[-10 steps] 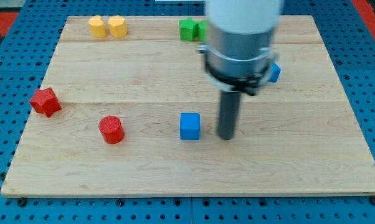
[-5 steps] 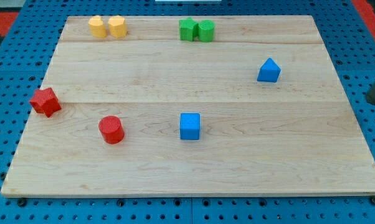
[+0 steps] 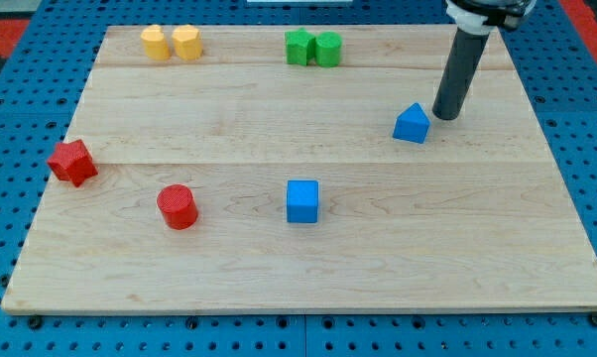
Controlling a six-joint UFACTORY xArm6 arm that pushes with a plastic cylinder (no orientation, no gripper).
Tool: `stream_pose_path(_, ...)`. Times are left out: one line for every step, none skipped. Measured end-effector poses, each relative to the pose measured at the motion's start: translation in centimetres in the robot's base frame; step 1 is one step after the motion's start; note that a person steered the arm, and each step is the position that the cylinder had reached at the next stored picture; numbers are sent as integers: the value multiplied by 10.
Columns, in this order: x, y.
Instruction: Push the blue triangle parallel to the blue cube
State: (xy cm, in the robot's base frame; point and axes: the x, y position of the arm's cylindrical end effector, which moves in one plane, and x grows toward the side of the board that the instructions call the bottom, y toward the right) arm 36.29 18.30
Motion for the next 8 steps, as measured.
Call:
stream_pose_path(19,-5)
stream_pose_path(14,-48)
stream_pose_path(-24,-48)
stream_pose_path(-18,-81)
stream_pose_path(27,-68)
stream_pose_path(51,-55)
stream_pose_path(95,-47)
stream_pose_path(113,-50)
